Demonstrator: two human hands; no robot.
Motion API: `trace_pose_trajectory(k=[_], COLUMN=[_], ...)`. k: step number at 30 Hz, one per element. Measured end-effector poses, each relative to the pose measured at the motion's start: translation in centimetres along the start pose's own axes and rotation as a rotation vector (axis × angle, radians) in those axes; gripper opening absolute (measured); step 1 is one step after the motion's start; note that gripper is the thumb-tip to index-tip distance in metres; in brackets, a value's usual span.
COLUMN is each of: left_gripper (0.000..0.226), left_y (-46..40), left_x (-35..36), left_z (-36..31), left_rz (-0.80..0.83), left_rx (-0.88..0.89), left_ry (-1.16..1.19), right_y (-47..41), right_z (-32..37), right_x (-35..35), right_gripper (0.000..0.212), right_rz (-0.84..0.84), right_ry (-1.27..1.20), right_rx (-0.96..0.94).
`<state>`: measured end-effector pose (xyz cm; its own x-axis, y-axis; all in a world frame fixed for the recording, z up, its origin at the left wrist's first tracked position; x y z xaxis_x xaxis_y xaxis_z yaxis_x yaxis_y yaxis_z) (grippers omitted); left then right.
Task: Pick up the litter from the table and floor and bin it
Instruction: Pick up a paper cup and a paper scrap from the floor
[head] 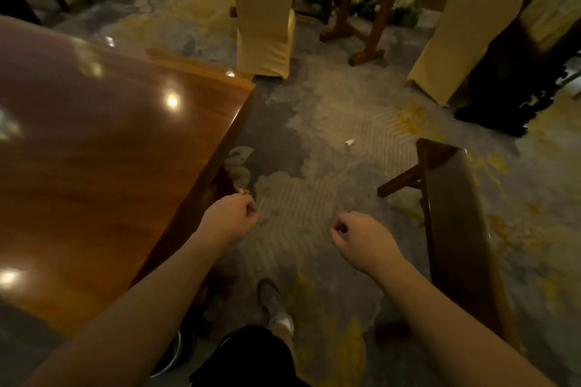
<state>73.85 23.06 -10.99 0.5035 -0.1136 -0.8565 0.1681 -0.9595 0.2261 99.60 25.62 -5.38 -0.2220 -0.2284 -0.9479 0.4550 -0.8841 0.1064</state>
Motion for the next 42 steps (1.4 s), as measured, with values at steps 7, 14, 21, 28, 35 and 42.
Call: trace_pose_trajectory(k=[7,14,21,28,35,42], left_gripper=[0.017,0.012,0.02,0.045,0.092,0.096], left_y=[-13.2,-21.0,-30.0,-38.0,-40.4,-41.1], left_x=[8.3,16.0,27.7,40.4,52.6,57.9], left_z=[6.2,13.2,20.9,29.8,40.7,45.6], left_rz=[0.15,0.278,0.255,0.167,0.105,0.068], left_rx=[-0.25,-0.506,-0.751,-0.937,-1.158,-1.266], left_ry=[0.085,0.115,0.216,0.237,0.251,0.252], right_y=[-14.6,-26.4,-37.3,-45.8,-47.7,-47.1], right_z=[-6.3,-11.2,-17.2,-23.0,-28.5,-31.8], right_x=[7.5,17.5,34.0,52.6,69.7,77.1], right_gripper=[0.016,0.017,0.026,0.036,0.059,0.053], right_rz=[0.286,0.435,0.621,0.707,0.854,0.844], right_ry=[-0.015,-0.044,-0.106,-0.055,0.08,0.166], right_rx=[-0.019,0.044,0.064,-0.012,-0.064,-0.096])
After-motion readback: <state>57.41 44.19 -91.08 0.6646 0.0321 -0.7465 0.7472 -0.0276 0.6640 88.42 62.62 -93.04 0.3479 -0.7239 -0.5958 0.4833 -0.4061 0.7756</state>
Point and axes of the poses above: each hand's wrist, its own y-axis away from the middle knuckle, its own x-axis out of the palm, z = x × y, the point moved 9 cm from there along -y, towards the middle knuckle, and after that the axes turned 1 degree about -z, right-handed, at the moved point
